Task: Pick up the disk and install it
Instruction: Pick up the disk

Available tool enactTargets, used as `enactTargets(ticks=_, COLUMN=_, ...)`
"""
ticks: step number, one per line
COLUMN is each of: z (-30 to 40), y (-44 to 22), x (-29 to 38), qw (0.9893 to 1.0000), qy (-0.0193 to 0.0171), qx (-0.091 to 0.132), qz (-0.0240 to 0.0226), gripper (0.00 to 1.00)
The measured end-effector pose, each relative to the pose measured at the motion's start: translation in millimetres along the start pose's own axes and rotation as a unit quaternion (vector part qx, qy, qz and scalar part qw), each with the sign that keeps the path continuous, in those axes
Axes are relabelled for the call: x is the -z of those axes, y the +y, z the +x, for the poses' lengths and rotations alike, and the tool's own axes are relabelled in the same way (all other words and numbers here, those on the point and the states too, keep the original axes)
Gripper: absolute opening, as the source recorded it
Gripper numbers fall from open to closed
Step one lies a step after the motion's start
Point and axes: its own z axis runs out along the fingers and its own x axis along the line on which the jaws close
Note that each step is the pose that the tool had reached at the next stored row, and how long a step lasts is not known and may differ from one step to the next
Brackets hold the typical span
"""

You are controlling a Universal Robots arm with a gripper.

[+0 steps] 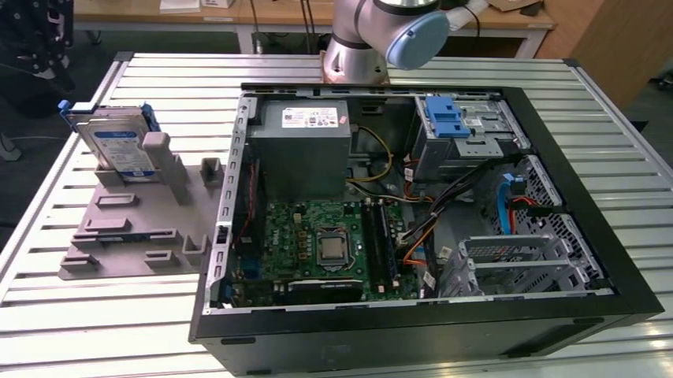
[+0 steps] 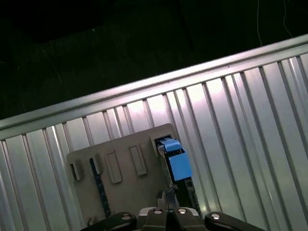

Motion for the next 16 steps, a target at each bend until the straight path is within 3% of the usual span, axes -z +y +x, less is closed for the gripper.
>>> enactTargets(ticks=6, z=-0.3, y=0.2, x=-0.2, qw=1.0000, qy=0.0000, qx=0.002, qz=0.0000, gripper=0.11)
enactTargets(ticks=12, z=-0.4, y=0.1, x=-1.2, qw=0.9987, qy=0.0017, qx=0.050, qz=-0.0011, gripper=0.11)
enactTargets(ticks=15, z=-1.8, y=0.6, x=-1.8, qw=0.9986, qy=0.0018, qx=0.054, qz=-0.0012, gripper=0.11)
enactTargets(ticks=16, z=-2.4, y=0.8, x=-2.1, qw=0.9986, qy=0.0018, qx=0.054, qz=-0.0011, gripper=0.17)
